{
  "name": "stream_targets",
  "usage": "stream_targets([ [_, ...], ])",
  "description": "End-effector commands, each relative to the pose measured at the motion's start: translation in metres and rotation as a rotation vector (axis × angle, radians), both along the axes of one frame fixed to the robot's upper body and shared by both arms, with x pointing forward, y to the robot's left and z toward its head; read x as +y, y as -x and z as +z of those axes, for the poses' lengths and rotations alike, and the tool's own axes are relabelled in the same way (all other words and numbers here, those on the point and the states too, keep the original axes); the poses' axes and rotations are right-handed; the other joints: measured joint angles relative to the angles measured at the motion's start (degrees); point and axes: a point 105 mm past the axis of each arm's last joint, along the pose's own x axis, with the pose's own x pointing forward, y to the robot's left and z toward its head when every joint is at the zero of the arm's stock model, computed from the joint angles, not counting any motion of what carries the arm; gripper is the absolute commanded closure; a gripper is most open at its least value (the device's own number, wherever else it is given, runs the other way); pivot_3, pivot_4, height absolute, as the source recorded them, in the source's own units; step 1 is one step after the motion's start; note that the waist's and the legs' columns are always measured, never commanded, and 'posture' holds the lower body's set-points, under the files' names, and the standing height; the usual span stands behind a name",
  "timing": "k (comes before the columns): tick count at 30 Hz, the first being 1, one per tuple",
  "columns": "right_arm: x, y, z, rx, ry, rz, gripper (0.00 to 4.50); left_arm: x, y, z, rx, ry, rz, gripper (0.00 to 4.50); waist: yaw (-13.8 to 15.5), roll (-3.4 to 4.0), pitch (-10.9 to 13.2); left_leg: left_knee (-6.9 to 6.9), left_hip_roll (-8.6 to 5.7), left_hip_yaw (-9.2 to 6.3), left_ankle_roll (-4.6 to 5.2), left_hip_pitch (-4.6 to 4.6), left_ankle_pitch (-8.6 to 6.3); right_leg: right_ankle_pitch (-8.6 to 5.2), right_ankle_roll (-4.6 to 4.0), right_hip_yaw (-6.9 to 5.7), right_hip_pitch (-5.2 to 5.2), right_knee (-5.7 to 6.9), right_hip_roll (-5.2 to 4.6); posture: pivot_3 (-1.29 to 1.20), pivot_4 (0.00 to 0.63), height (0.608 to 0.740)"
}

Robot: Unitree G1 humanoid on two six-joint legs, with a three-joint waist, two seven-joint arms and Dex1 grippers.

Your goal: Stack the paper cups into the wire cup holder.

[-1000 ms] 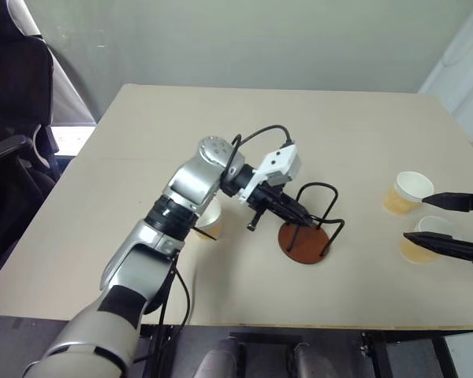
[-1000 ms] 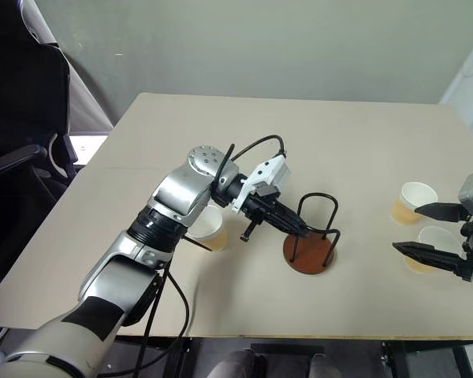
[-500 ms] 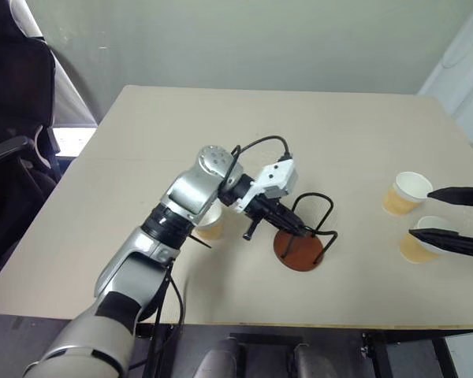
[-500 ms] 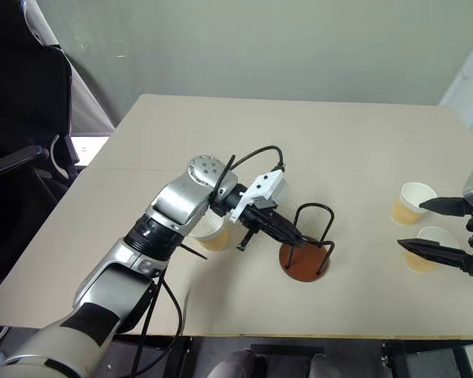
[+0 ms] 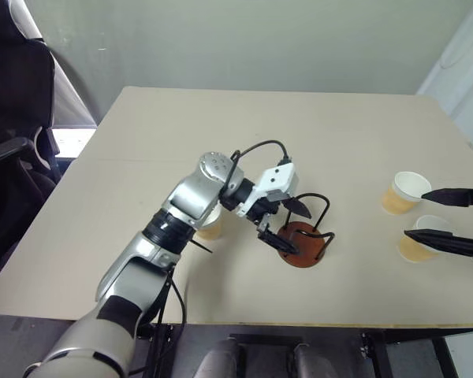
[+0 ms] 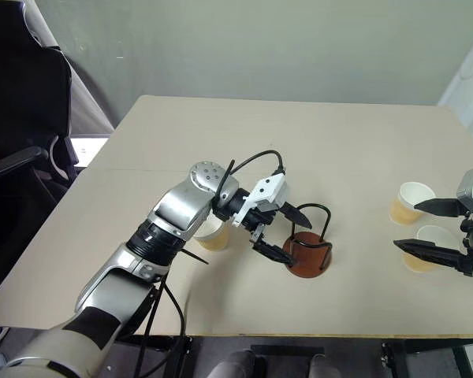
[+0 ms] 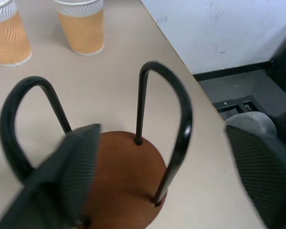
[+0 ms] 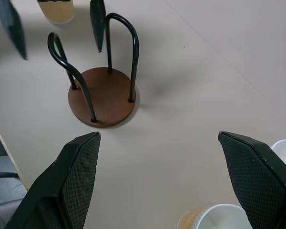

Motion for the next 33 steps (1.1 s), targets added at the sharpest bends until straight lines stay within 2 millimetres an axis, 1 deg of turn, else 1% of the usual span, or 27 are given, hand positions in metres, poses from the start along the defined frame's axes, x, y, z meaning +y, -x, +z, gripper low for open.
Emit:
stream_targets([
  [1,0.000,-0.002,0.006,-0.042,0.019,0.004,0.43,0.006,0.003,0.014,-0.023,0.034,-0.018,0.02,-0.01,0.00,0.00,0.00,0.00,0.00,0.00,0.00,0.00,0.00,0.00,0.00,0.00,0.00,0.00,0.00,0.150,0.740],
  [4,0.000,-0.003,0.005,-0.043,0.021,0.008,0.43,0.009,0.000,0.020,-0.033,0.046,-0.005,0.02,0.01,0.00,0.00,0.01,0.00,-0.01,0.00,0.00,0.00,0.00,0.00,0.00,0.01,0.00,0.00,0.00,0.150,0.740],
  [12,0.004,-0.003,-0.006,-0.016,0.017,0.028,0.43,0.016,-0.008,0.044,-0.037,0.132,0.048,0.02,0.00,0.00,0.00,0.00,0.00,-0.01,0.00,-0.01,0.00,0.00,0.00,0.00,0.00,-0.01,0.00,0.00,0.150,0.740],
  [18,-0.002,-0.003,-0.015,0.010,0.039,0.008,0.43,0.026,-0.013,0.073,-0.085,0.203,0.091,0.02,-0.02,-0.01,0.00,0.01,0.00,-0.01,0.00,-0.01,0.00,0.00,0.00,0.00,0.00,-0.01,0.00,0.00,0.150,0.740],
  [22,-0.012,-0.004,-0.025,0.044,0.092,-0.028,0.43,0.038,-0.015,0.087,-0.117,0.224,0.118,0.02,-0.05,0.00,0.00,0.00,0.00,-0.03,0.00,-0.01,0.00,0.00,0.00,0.00,0.01,-0.04,0.00,0.00,0.150,0.740],
  [26,-0.037,-0.009,-0.042,0.081,0.217,-0.085,0.43,0.045,-0.014,0.093,-0.151,0.233,0.123,0.02,-0.03,-0.01,0.00,-0.01,0.00,-0.06,0.00,-0.02,0.00,0.00,0.00,0.00,0.01,-0.06,0.00,0.00,0.150,0.740],
  [29,-0.050,-0.010,-0.052,0.109,0.281,-0.093,0.43,0.049,-0.007,0.093,-0.152,0.230,0.093,0.02,-0.14,0.00,0.00,-0.01,0.00,-0.06,0.00,-0.02,0.00,0.00,0.00,0.00,0.02,-0.08,-0.01,0.00,0.150,0.740],
  [33,-0.059,-0.016,-0.058,0.124,0.334,-0.093,0.43,0.058,-0.003,0.087,-0.157,0.187,0.080,0.02,-0.47,0.00,0.00,-0.06,0.00,-0.05,0.00,-0.01,-0.01,0.00,0.00,0.00,0.01,-0.07,0.00,0.00,0.150,0.740],
])
